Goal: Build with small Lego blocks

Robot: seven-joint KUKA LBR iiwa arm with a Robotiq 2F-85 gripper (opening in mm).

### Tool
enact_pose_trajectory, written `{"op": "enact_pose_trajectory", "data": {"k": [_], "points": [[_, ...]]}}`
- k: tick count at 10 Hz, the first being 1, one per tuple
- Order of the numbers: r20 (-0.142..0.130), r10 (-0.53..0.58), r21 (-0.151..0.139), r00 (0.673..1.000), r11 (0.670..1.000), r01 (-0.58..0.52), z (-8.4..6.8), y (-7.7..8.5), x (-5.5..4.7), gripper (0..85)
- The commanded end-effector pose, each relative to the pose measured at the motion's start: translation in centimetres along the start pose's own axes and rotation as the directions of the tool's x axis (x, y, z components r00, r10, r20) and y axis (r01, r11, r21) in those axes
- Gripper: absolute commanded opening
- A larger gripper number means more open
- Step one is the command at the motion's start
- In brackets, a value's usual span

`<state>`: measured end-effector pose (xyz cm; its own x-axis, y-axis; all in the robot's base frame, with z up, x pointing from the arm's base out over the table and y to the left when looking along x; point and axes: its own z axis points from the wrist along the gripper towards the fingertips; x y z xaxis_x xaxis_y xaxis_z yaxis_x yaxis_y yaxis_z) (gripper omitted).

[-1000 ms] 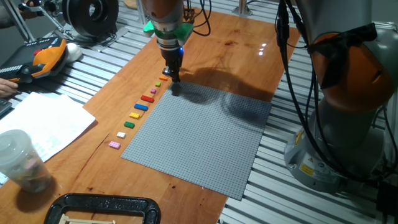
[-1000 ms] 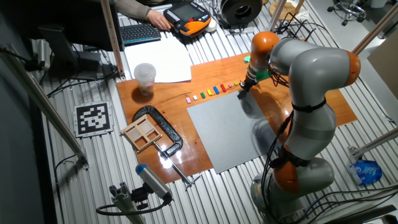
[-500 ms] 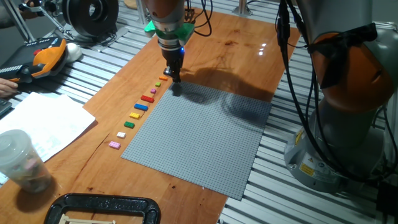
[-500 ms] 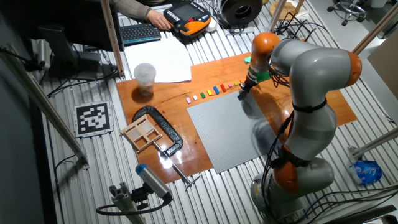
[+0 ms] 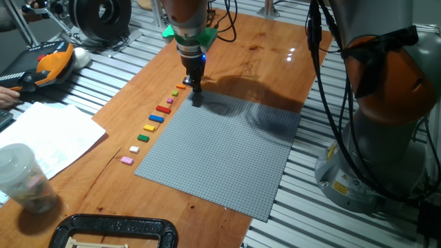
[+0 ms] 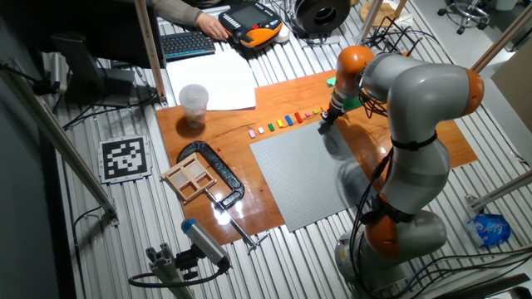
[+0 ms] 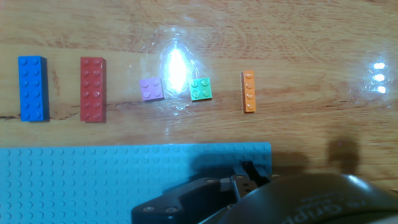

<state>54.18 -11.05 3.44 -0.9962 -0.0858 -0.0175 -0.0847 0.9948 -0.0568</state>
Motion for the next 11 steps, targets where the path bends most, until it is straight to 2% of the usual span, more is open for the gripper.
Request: {"op": "enact_pose_trajectory", "data": {"k": [1,11], "points": [[0.0,0.0,0.0,1.0,1.0,0.0,0.03,-0.01,0.03,0.0],[0.006,0.017,-0.006,1.0,1.0,-0.017,0.83,-0.02,0.19,0.0]]}}
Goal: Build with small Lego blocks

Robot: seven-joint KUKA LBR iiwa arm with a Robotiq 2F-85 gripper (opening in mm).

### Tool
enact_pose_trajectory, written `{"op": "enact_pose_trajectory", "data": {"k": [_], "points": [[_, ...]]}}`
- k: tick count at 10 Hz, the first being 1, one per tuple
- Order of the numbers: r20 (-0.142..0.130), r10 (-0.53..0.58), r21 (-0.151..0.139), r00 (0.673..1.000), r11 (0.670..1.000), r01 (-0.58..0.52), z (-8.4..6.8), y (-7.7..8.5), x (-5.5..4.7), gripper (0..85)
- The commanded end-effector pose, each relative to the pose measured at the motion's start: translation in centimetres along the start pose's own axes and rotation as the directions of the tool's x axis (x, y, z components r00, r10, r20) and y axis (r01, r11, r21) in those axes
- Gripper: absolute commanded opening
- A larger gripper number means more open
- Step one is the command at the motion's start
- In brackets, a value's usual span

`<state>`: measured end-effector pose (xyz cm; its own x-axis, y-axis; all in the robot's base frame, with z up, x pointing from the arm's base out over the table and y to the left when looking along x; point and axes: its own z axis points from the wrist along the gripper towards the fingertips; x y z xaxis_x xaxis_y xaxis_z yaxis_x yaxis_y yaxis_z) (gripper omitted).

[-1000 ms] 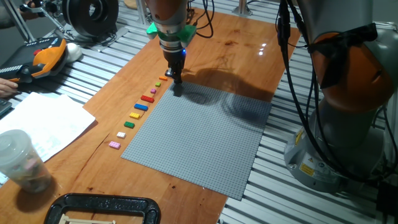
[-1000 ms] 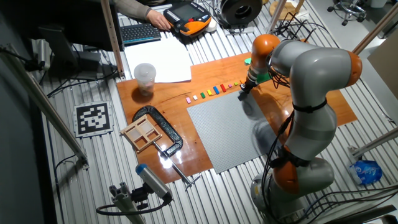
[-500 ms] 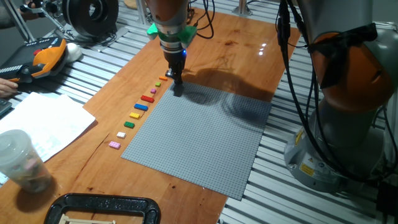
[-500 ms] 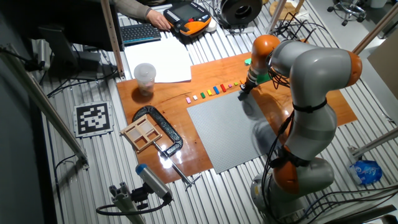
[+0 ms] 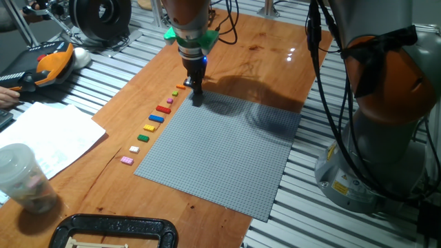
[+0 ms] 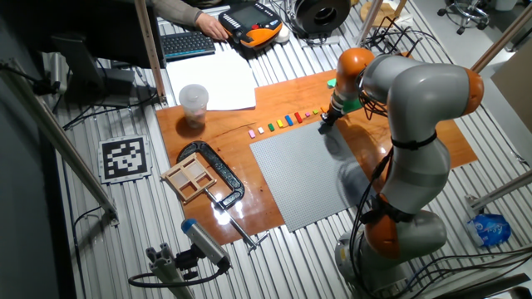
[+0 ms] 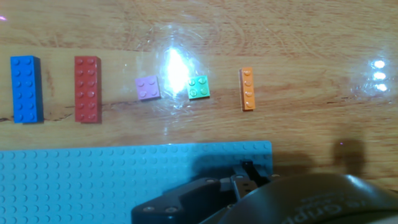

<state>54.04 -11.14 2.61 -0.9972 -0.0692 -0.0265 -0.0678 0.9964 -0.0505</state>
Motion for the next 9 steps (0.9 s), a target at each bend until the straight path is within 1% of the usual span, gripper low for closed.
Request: {"op": "enact_pose_trajectory", "data": {"k": [1,7,9], "points": [[0.0,0.0,-0.001,1.0,1.0,0.0,0.14,0.03,0.04,0.0],[0.012,0.001,0.003,1.0,1.0,-0.001,0.45,0.05,0.06,0.0],[0.009,0.011,0.001,1.0,1.0,-0.011,0.35,0.05,0.11,0.0]]}}
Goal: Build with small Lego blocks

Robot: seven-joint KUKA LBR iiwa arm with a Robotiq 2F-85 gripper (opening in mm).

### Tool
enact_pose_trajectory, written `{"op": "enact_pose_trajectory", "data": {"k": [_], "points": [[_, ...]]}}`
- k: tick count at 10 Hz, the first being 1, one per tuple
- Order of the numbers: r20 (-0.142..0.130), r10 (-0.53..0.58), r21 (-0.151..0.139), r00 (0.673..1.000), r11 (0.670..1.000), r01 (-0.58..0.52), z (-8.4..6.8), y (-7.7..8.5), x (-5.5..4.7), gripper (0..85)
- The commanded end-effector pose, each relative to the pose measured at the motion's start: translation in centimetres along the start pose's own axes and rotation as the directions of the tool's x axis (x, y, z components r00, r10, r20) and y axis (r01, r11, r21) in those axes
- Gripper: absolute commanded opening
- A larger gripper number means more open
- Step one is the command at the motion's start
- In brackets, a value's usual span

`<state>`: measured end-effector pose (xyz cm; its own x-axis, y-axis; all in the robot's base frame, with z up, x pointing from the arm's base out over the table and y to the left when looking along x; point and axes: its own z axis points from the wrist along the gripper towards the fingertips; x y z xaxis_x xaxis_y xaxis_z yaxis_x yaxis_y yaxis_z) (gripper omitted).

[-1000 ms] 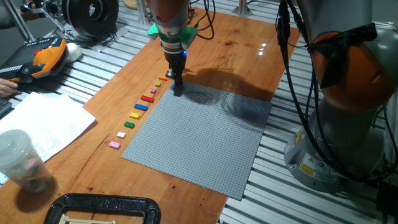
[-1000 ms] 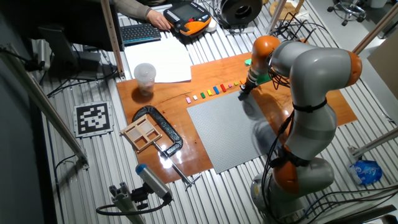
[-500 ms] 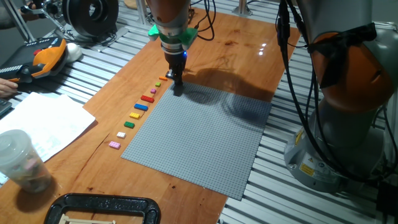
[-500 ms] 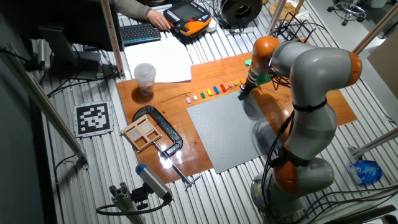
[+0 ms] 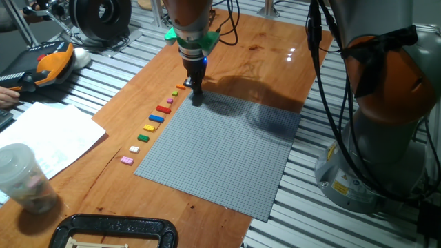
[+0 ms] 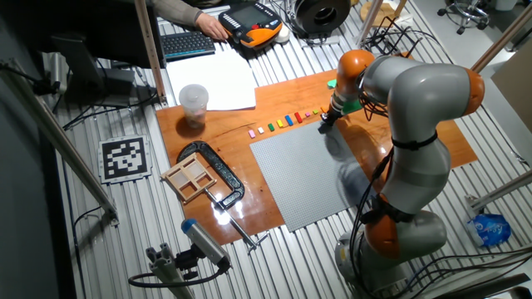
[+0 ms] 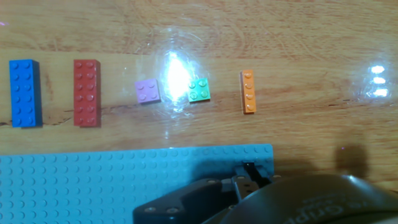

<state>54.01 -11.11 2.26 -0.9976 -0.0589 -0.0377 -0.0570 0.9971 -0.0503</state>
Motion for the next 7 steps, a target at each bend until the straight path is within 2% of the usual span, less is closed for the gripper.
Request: {"op": "enact_pose_trajectory", "data": {"k": [1,2,6,7], "points": [[0.0,0.011,-0.002,1.0,1.0,-0.011,-0.03,0.04,0.06,0.0],[0.0,0.017,-0.002,1.0,1.0,-0.017,-0.04,0.07,0.07,17.0],[-0.002,0.03,0.01,1.0,0.999,-0.03,-0.33,0.28,0.06,17.0],[-0.003,0.033,0.007,0.999,0.999,-0.033,-0.38,0.28,0.07,34.0]]}}
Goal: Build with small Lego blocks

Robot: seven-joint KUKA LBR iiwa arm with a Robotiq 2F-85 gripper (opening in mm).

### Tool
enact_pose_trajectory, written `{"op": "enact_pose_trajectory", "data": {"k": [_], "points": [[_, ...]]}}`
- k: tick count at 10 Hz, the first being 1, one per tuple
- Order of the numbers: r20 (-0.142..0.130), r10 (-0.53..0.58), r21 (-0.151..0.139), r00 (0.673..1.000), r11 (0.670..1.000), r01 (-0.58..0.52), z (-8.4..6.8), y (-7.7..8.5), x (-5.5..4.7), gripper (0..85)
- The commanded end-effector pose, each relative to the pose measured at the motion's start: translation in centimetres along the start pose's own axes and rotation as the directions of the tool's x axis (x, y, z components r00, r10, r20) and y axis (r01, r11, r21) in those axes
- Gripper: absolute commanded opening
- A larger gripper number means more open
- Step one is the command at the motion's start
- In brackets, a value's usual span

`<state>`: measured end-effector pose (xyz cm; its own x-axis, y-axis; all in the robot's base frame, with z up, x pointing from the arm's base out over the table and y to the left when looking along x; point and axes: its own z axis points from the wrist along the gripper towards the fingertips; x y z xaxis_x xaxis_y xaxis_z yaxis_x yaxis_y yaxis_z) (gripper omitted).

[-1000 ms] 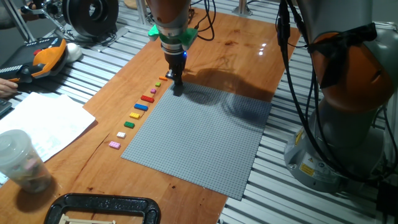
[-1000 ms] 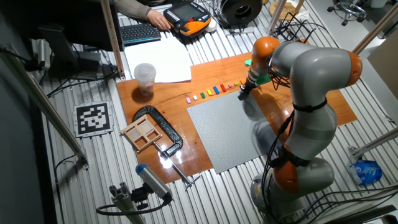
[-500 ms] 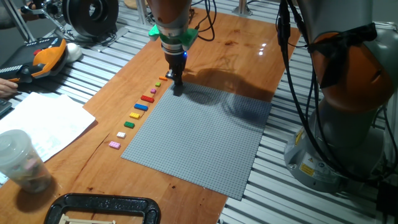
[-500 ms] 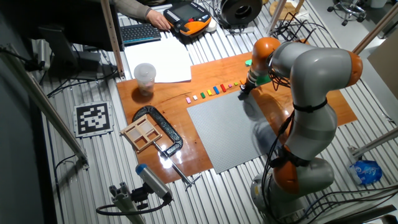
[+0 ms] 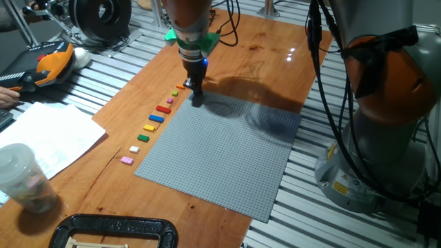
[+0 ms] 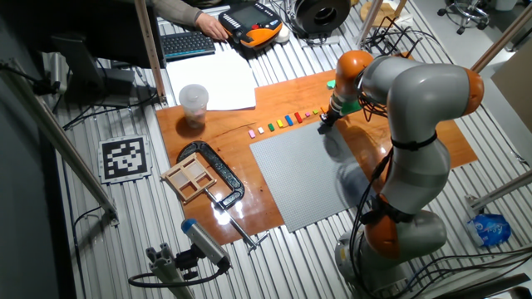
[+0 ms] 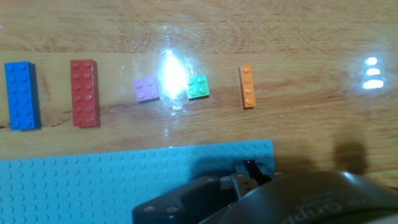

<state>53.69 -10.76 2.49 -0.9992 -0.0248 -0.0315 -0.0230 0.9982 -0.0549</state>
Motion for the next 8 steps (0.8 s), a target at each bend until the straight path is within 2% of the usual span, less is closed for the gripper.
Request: {"op": "enact_pose_trajectory", "data": {"k": [1,8], "points": [[0.005,0.001,-0.001,1.0,1.0,-0.001,-0.2,-0.1,-0.2,34.0],[-0.005,0.013,0.004,1.0,1.0,-0.013,-1.5,0.0,0.1,34.0]]}}
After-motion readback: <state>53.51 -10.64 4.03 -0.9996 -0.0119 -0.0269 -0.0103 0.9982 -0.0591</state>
